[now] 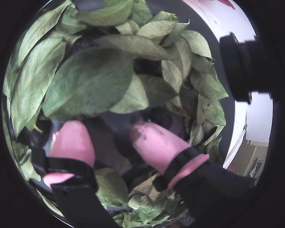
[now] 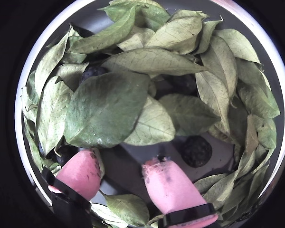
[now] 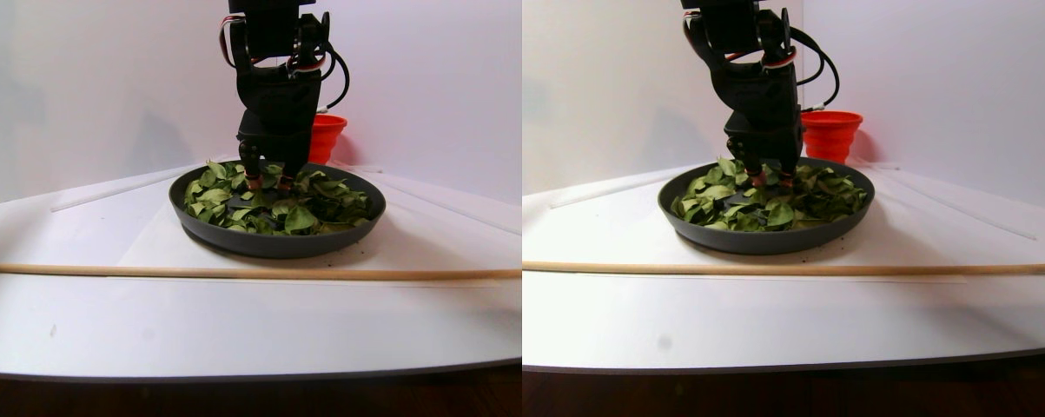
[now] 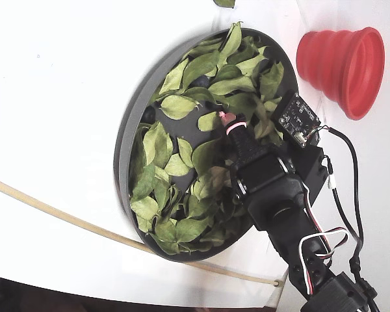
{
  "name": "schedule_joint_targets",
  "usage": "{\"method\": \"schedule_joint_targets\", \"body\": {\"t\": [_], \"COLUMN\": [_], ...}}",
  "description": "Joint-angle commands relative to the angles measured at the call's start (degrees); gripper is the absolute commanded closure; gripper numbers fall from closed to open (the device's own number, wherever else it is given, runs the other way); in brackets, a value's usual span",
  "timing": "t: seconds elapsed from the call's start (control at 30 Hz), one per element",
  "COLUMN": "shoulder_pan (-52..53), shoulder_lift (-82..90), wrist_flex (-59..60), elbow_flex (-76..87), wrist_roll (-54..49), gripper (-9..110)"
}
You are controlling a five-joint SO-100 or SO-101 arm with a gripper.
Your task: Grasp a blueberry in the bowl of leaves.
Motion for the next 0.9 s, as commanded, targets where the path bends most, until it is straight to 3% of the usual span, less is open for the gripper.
{"method": "schedule_joint_targets", "body": {"t": [0.0,0.87], "shoulder_pan": [0.35,0.62], "shoulder_lift": [2.02,4.48], "wrist_flex": [-1.14,-0.97], "elbow_flex": [-0.70,-0.26], "wrist_roll": [-3.96,-6.33], "gripper": [84,84]}}
